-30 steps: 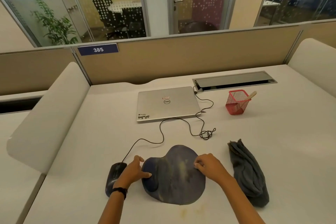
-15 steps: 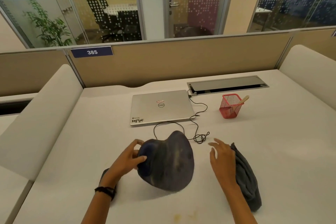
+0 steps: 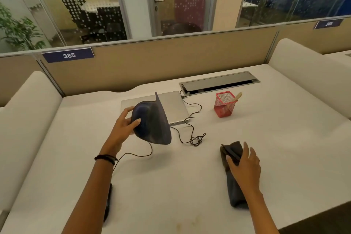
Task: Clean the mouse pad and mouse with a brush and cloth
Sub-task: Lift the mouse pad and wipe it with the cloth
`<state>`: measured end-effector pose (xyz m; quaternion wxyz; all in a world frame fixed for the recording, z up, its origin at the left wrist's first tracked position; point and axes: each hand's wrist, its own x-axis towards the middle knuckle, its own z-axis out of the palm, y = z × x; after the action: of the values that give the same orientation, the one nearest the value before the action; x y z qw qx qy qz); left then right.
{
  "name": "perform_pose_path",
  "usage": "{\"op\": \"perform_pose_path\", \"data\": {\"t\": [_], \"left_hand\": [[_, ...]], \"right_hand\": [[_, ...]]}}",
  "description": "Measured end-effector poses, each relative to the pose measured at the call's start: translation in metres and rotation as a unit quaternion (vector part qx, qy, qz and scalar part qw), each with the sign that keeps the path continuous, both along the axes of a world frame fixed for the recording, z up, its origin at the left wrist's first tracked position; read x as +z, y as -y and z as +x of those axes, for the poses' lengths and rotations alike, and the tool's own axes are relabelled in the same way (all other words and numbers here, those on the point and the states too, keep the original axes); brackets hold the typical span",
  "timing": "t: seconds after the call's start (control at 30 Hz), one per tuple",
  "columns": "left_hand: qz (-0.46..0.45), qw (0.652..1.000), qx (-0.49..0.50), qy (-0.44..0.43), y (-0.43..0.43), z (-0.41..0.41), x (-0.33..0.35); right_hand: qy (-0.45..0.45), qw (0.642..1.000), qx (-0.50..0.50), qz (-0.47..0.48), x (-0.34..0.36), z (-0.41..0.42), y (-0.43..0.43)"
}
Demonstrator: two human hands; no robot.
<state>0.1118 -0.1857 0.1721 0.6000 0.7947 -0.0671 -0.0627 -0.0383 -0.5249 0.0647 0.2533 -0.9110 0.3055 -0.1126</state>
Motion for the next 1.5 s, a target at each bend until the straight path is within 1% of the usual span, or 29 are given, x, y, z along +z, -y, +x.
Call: {"op": "perform_pose_path", "data": {"t": [0.07, 0.13, 0.2, 0.23, 0.3, 0.4, 0.47, 0.53, 0.6, 0.73, 0.8, 0.83, 0.87, 0.93, 1.0, 1.03, 1.1, 1.17, 1.27, 1.33, 1.43, 1.5], "left_hand": [[-0.028, 0.999, 0.009, -0.021, -0.001, 0.011, -0.015], [-0.036, 0.998, 0.029, -0.04, -0.003, 0.017, -0.032], [-0.053, 0.995, 0.056, -0.066, -0.004, 0.019, -0.049], [-0.062, 0.992, 0.072, -0.079, -0.005, 0.019, -0.057], [-0.071, 0.986, 0.108, -0.105, -0.009, 0.021, -0.073], [-0.077, 0.971, 0.159, -0.161, -0.009, 0.026, -0.087], [-0.087, 0.965, 0.167, -0.182, -0.011, 0.027, -0.087], [-0.08, 0.967, 0.151, -0.19, -0.011, 0.024, -0.088], [-0.049, 0.969, 0.154, -0.188, -0.059, -0.009, -0.085], [0.034, 0.987, 0.095, -0.125, -0.054, -0.026, -0.083], [0.12, 0.985, 0.086, -0.09, -0.054, -0.029, -0.081], [0.187, 0.976, 0.077, -0.08, -0.057, -0.032, -0.082], [0.266, 0.959, 0.063, -0.073, -0.062, -0.036, -0.084], [0.426, 0.901, 0.035, -0.071, -0.076, -0.053, -0.086], [0.528, 0.845, 0.012, -0.085, -0.086, -0.072, -0.085], [0.55, 0.829, 0.005, -0.099, -0.09, -0.081, -0.087], [0.558, 0.82, -0.002, -0.126, -0.095, -0.095, -0.092], [0.553, 0.821, -0.004, -0.14, -0.099, -0.107, -0.098], [0.55, 0.824, 0.006, -0.137, -0.102, -0.118, -0.103], [0.552, 0.824, 0.017, -0.125, -0.103, -0.122, -0.104], [0.532, 0.837, 0.017, -0.125, -0.107, -0.123, -0.105], [0.488, 0.861, 0.019, -0.142, -0.113, -0.119, -0.101]], "right_hand": [[-0.056, 0.998, -0.002, 0.023, -0.005, -0.007, 0.007], [-0.099, 0.993, 0.009, 0.062, -0.008, -0.012, 0.011], [-0.112, 0.989, 0.026, 0.095, -0.012, -0.015, 0.011], [-0.111, 0.988, 0.036, 0.097, -0.014, -0.017, 0.009], [-0.107, 0.99, 0.049, 0.083, -0.017, -0.021, 0.006], [-0.126, 0.989, 0.062, 0.05, -0.016, -0.021, 0.012], [-0.13, 0.989, 0.06, 0.033, -0.019, -0.019, 0.011], [-0.127, 0.991, 0.05, 0.01, -0.019, -0.02, 0.013], [-0.142, 0.985, 0.093, -0.015, -0.021, -0.023, -0.024], [-0.131, 0.988, 0.074, -0.033, -0.024, -0.022, -0.023], [-0.127, 0.989, 0.066, -0.036, -0.025, -0.019, -0.014], [-0.122, 0.99, 0.061, -0.033, -0.025, -0.018, -0.01], [-0.114, 0.991, 0.059, -0.028, -0.024, -0.017, -0.007], [-0.092, 0.993, 0.065, -0.02, -0.023, -0.017, -0.008], [-0.067, 0.995, 0.072, -0.021, -0.017, -0.016, -0.011], [-0.051, 0.995, 0.079, -0.026, -0.012, -0.016, -0.015], [-0.023, 0.994, 0.097, -0.041, -0.003, -0.014, -0.027], [-0.012, 0.992, 0.121, -0.045, 0.008, -0.009, -0.043], [0.005, 0.985, 0.174, -0.013, 0.021, -0.005, -0.071], [0.024, 0.974, 0.226, 0.015, 0.029, -0.005, -0.094], [0.021, 0.941, 0.333, 0.06, 0.041, -0.011, -0.131], [-0.002, 0.901, 0.425, 0.093, 0.046, -0.016, -0.16]]}}
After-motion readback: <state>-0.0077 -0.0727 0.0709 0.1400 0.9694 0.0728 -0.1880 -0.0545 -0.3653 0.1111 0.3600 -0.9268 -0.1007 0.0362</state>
